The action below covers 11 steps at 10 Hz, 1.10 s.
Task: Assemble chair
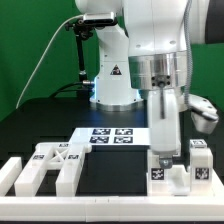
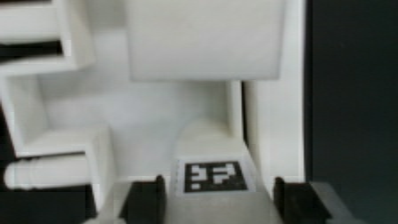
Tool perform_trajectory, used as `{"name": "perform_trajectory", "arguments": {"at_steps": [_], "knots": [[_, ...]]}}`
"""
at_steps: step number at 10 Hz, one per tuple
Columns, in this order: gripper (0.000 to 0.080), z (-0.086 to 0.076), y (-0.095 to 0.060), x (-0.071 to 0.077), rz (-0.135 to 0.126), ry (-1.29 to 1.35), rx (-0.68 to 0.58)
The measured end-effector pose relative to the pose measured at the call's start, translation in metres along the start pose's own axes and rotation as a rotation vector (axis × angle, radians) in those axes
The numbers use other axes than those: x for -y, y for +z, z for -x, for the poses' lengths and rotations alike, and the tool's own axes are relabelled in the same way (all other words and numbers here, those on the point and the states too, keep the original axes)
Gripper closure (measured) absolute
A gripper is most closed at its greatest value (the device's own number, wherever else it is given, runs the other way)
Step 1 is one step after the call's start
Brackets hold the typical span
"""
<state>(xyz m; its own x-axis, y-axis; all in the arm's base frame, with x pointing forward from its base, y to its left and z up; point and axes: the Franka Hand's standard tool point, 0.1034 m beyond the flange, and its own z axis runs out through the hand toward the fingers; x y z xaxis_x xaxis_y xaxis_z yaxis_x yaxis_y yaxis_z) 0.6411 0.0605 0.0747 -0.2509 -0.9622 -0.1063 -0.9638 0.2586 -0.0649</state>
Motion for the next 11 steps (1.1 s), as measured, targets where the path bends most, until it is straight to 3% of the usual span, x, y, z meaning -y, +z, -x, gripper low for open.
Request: {"name": "perform_trajectory", "arguments": {"at_steps": [2, 5, 6, 7, 8, 9, 10, 11], "knots": [[0.0508, -0.003, 0.000, -0.002, 0.002, 0.168, -0.005], [0.0499, -0.005, 0.000, -0.003, 0.001, 0.190, -0.014], [0.0330, -0.005, 0.001, -0.004, 0.002, 0.189, -0.014], [0.0330, -0.005, -0.003, -0.002, -0.003, 0.167, -0.011], [0.0186, -0.005, -0.019, 0.004, -0.015, 0.127, 0.005], [0.0161, -0.005, -0.037, 0.007, -0.025, 0.101, 0.023], [0.0161, -0.005, -0.046, 0.008, -0.034, 0.096, 0.032], [0.0151, -0.005, -0.043, 0.007, -0.031, 0.095, 0.028]]}}
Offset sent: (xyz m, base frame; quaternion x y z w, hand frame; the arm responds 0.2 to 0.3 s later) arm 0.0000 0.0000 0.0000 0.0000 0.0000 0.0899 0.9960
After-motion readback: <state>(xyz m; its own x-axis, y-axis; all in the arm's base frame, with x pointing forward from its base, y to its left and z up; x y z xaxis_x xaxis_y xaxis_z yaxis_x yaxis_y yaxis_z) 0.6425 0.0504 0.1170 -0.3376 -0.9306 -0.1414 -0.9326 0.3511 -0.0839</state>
